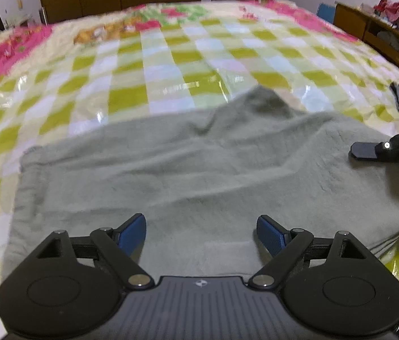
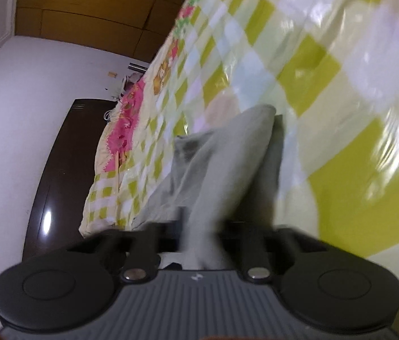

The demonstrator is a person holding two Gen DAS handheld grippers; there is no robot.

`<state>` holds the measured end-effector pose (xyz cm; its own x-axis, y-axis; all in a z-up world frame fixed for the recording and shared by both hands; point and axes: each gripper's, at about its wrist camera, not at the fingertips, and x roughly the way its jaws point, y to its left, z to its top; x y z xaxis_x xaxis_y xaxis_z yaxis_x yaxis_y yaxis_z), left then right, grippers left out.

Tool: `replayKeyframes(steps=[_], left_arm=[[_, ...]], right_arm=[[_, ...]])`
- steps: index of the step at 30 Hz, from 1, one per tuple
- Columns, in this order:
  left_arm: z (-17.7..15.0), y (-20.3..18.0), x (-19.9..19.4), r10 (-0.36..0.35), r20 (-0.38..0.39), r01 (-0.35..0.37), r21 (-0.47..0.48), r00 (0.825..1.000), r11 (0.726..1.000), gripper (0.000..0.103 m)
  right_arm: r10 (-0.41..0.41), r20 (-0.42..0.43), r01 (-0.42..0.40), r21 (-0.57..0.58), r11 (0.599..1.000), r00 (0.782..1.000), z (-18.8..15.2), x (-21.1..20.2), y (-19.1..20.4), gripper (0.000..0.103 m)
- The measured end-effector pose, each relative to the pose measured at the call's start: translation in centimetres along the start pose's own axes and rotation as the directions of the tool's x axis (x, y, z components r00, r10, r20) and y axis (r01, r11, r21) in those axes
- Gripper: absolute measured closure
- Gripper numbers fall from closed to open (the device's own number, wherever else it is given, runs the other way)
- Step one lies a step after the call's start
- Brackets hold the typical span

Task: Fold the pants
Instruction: 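Lift the trouser edge with the right tool and fold it over the stack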

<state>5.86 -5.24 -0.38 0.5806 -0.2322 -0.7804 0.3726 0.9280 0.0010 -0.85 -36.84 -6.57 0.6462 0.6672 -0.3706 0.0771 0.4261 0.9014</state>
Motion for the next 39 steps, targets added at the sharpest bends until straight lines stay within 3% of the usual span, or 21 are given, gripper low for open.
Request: replayKeyframes(steps=[4,7,11,16,22,27,31,35,39], left_arm=[[-0.2,2.0,-1.9,0.036,0.071,-0.035,-0.01,0.997,0.999,0.007],[-1.1,4.5,-3.0,0.128,0.107,-0.128,-0.01,0.986,0.992,0.007],[-3.2,8.5,-4.3,0.193,0.104,-0.189,-0.045,0.976,0.981,0.007],[-5.9,11.6,-4.5,0.161,0.061,-0.153,-0.121,0.985,0.981,0.007],[-7.8,13.1,-5.5,0.115,0.071,-0.102,-0.161,0.991,0.982,0.006],[-8.1,13.7,-5.6,0.095,0.086,-0.078,-0.182,0.992,0.98,0.006],[-8.4,13.8,-5.5,0.076,0.092,-0.057,-0.189,0.993,0.98,0.006],[-8.8,13.9,-4.8,0.049,0.093,-0.029,-0.21,0.994,0.977,0.006],[-8.9,13.8,-4.8,0.037,0.105,-0.015,-0.202,0.994,0.979,0.006]], right_arm=[[0.01,0.05,-0.009,-0.017,1.0,0.999,0.0,-0.8,3.0,0.098],[0.001,0.048,0.004,-0.119,0.993,0.999,0.2,-0.5,7.5,0.098],[-0.009,-0.014,0.005,-0.245,0.97,1.0,-0.6,2.7,14.1,0.098],[-0.065,-0.142,-0.004,-0.437,0.899,0.988,-3.6,10.2,20.6,0.098],[-0.188,-0.266,0.03,-0.505,0.863,0.945,-7.4,19.3,21.4,0.097],[-0.272,-0.301,0.065,-0.553,0.83,0.914,-10.0,21.9,20.8,0.095],[-0.258,-0.283,0.079,-0.518,0.852,0.924,-9.5,21.4,20.7,0.096],[-0.275,-0.239,0.075,-0.612,0.787,0.931,-10.3,21.3,22.9,0.096],[-0.292,-0.238,0.082,-0.629,0.773,0.926,-11.3,22.9,23.7,0.097]])
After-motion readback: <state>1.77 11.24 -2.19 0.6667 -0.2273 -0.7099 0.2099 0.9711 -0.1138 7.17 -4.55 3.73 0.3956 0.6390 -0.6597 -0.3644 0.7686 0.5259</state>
